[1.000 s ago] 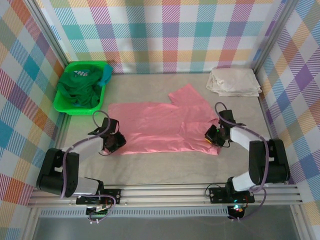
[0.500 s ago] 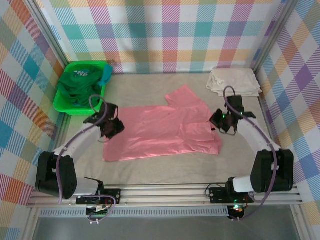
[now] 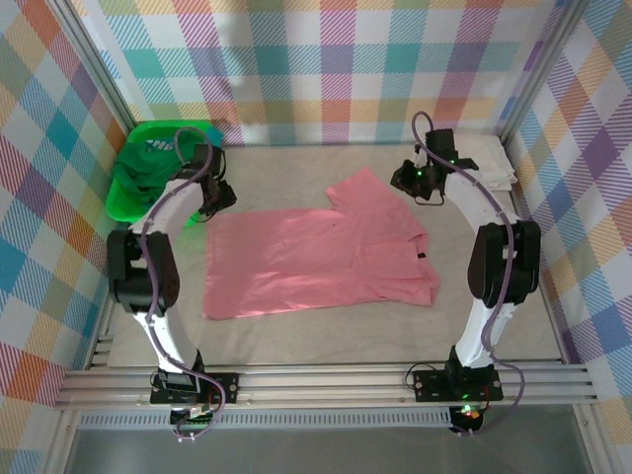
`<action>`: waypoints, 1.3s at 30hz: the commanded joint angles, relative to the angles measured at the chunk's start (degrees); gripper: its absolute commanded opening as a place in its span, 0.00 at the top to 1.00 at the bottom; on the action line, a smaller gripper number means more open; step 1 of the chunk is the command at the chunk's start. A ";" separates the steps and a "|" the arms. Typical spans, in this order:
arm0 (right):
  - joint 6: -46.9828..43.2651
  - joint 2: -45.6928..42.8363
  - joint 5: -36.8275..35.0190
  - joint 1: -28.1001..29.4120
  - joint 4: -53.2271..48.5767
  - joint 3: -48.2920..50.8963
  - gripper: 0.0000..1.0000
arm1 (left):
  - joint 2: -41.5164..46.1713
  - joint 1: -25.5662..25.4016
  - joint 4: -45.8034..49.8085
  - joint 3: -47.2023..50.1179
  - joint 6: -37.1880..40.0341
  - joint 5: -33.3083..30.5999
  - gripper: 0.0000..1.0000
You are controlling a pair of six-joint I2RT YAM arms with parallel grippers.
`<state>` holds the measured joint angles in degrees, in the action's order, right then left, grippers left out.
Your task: Fold and stack the t-shirts
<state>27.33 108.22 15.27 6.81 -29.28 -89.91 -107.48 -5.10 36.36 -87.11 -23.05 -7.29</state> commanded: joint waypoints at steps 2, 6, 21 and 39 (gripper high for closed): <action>-0.81 0.59 3.26 0.12 -0.17 -2.51 0.78 | -8.19 -0.27 8.13 -8.46 1.49 -5.25 0.62; -1.60 3.18 2.62 0.13 2.51 -5.53 0.77 | -8.97 -2.37 4.88 -6.06 -0.77 -4.80 0.63; -3.09 37.98 -6.10 7.76 -24.77 -47.02 1.00 | 12.18 -5.00 -9.83 18.03 -7.93 0.66 0.63; 5.59 8.39 -11.09 2.51 0.30 13.57 1.00 | 18.57 -0.61 -8.95 28.60 -2.07 2.81 0.58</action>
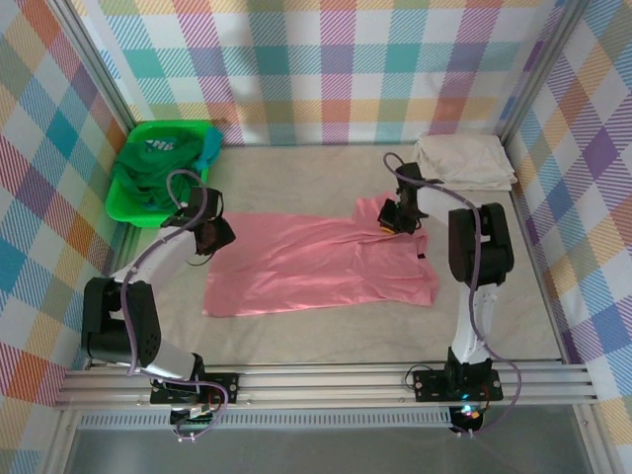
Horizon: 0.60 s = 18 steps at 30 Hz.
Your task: Fold and stack the t-shirts
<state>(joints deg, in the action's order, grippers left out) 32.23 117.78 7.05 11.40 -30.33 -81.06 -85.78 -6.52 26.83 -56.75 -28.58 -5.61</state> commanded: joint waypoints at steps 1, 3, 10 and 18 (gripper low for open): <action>0.08 -1.80 -2.93 -2.85 2.02 5.84 1.00 | -4.77 0.79 1.55 -3.20 4.33 0.82 0.58; -0.15 -1.80 -1.29 -4.56 1.20 5.58 1.00 | -7.31 0.81 1.56 -5.10 5.26 0.74 0.58; -2.21 -2.54 -0.28 -7.99 0.75 5.47 1.00 | -19.47 0.75 2.90 -16.33 8.74 5.56 0.54; -3.27 -5.54 4.46 -7.88 1.57 4.41 0.92 | -33.24 -1.67 8.50 -36.52 12.73 4.28 0.46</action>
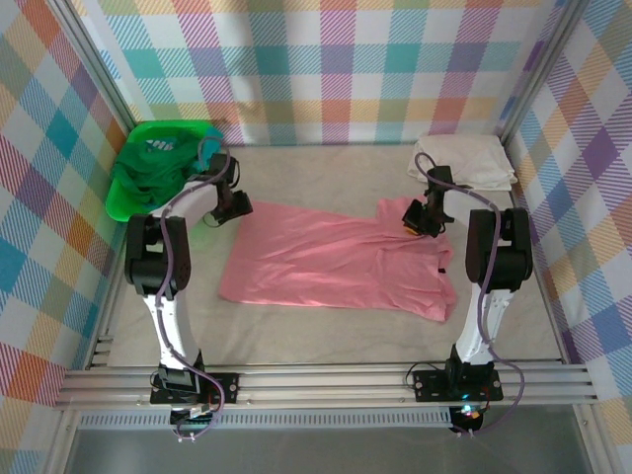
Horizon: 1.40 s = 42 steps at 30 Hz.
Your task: Fold and stack the t-shirts
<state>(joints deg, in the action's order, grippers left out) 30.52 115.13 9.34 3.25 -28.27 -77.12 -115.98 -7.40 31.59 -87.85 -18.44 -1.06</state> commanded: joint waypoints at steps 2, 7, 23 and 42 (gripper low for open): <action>-1.20 -4.49 3.38 0.32 -0.30 0.35 0.87 | -7.41 -0.78 6.86 -11.37 3.12 -1.67 0.45; -0.99 -10.43 4.59 0.40 -1.05 0.39 0.78 | -15.34 -1.12 10.48 -20.95 3.23 -2.10 0.44; -1.52 -15.55 3.99 -1.17 -3.69 -6.08 0.68 | -21.66 -3.24 11.13 -25.42 3.25 -2.75 0.68; -11.16 14.25 -4.14 -4.32 -20.26 -38.27 0.48 | -9.25 -1.16 5.76 -13.84 2.35 -6.87 1.00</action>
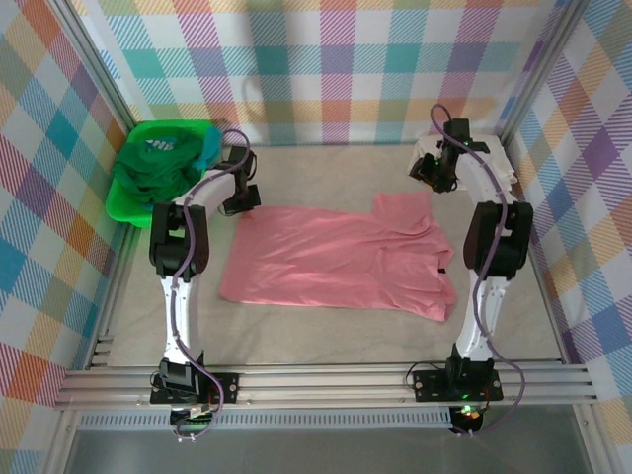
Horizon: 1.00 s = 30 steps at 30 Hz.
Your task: Fold and stack the t-shirts
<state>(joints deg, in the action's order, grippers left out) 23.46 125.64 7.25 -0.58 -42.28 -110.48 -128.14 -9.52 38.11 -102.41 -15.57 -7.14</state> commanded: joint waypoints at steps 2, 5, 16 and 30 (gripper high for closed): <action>-5.19 7.03 -3.10 -0.69 -8.12 -9.48 0.46 | 2.79 1.41 -0.45 0.89 -0.50 -0.81 1.00; -6.63 12.67 -2.68 -0.66 -11.93 -17.30 0.44 | 3.13 1.61 -1.06 1.87 -0.51 -0.89 1.00; -7.37 21.79 -1.26 -1.20 -17.58 -27.66 0.45 | 3.86 2.57 -2.51 4.00 -1.25 -0.92 1.00; -5.68 30.08 5.50 -0.78 -17.09 -36.54 0.65 | 3.63 2.62 -2.33 4.17 -1.12 -0.19 1.00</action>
<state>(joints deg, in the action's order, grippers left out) 17.21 152.99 10.17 -2.13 -59.09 -144.90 -127.22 -7.55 35.66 -98.41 -15.81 -7.14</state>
